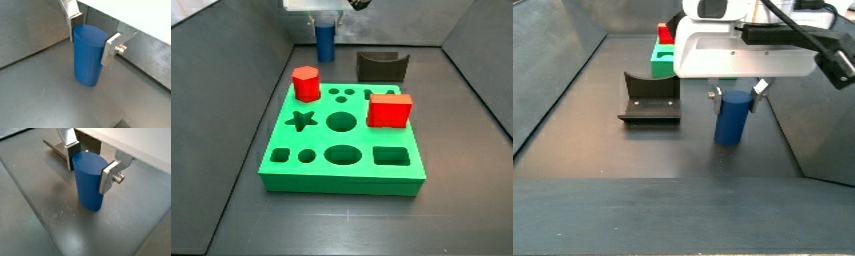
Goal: Pick up the oval object. Move up. Move to above the board. Insert the oval object.
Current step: Move up, then move to above the board.
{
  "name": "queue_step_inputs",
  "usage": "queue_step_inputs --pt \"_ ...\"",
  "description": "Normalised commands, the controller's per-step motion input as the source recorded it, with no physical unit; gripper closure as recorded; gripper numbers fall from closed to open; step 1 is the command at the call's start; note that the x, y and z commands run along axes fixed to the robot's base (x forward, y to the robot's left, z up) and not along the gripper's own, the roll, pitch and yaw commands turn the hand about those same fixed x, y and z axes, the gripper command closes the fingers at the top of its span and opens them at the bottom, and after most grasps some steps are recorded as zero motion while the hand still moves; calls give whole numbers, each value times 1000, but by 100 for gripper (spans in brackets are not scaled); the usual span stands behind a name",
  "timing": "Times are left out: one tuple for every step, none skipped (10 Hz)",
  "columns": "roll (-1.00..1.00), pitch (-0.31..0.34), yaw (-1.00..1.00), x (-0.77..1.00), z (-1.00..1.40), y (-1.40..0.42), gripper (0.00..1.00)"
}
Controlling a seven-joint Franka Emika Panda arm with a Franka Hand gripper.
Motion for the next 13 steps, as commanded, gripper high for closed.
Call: queue_step_inputs --pt "2 18 15 -64 823 73 100" --pt "3 44 2 -88 735 47 100" --pt "28 43 -10 -55 564 19 100" --pt "39 50 -12 -46 464 19 100" --pt "62 54 -15 -33 254 12 100" --pt "128 -239 153 -301 1000 -367 100" --pt "142 -236 151 -310 1000 -377 100" --pt "160 -221 133 -310 1000 -361 100" --pt "189 -137 78 -268 1000 -305 100" --pt "174 -72 53 -245 1000 -278 100" --pt "144 -9 40 -223 1000 -253 100" --pt "129 19 33 -207 1000 -238 100" --pt "112 37 29 -183 1000 -212 100"
